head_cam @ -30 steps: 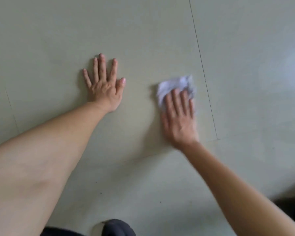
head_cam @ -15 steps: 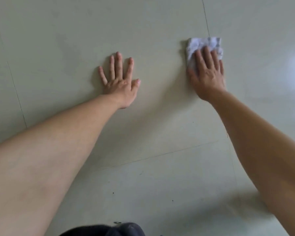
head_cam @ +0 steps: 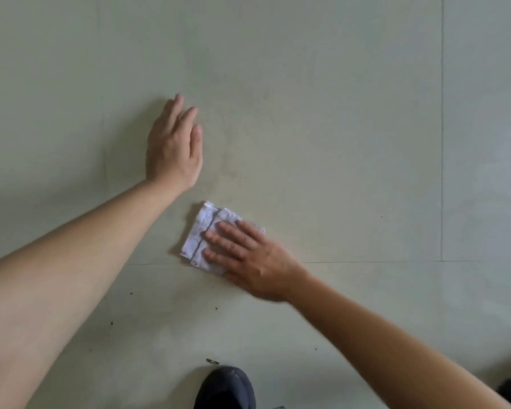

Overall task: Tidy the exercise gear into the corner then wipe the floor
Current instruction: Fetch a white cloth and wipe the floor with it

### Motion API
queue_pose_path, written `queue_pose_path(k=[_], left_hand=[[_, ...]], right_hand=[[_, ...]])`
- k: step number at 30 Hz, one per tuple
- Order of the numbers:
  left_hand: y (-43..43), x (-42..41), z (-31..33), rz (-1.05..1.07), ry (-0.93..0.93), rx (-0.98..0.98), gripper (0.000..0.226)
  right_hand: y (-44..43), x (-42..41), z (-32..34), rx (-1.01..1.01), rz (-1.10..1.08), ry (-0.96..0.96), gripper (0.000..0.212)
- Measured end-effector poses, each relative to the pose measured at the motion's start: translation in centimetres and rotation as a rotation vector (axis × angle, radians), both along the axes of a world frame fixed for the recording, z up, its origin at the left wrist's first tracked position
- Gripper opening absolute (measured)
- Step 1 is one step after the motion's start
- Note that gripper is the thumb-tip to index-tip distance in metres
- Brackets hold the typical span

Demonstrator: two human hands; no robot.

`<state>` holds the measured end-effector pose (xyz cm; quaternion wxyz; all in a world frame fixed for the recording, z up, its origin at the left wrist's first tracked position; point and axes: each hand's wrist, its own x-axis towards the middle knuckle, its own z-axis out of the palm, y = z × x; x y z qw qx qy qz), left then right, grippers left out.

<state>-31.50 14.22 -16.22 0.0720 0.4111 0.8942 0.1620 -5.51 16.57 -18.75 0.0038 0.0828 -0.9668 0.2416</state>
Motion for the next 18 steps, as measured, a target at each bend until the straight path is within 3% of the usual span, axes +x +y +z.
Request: queue_pose_path(k=[2,5,9,11,14,18], left_hand=[[-3.2,-1.5,0.1,0.051,0.028,-0.132,0.049],[-6.5,-2.9,0.0,0.121,0.01,-0.345,0.054],[-6.9,-3.4,-0.1,0.102,-0.017,-0.44,0.056],[-6.8,-3.7,0.5,0.103,-0.052,-0.463,0.055],[-6.9,-4.3,1.3,0.096,-0.084,-0.446,0.053],[-7.2,-5.1,1.6,0.102,-0.118,-0.213,0.05]], right_hand=[[4.0,-2.5,-0.9,0.078,-0.068,0.056,0.047],[11.8,-6.5,-1.3,0.22,-0.487,0.088,0.049],[15.7,-9.7,0.5,0.092,-0.903,-0.173,0.059],[12.7,-10.5,0.6,0.139,-0.854,-0.119,0.056],[4.5,-9.7,0.1,0.141,-0.56,-0.032,0.052],[-5.3,-6.9,0.7,0.005,-0.206,0.017,0.051]])
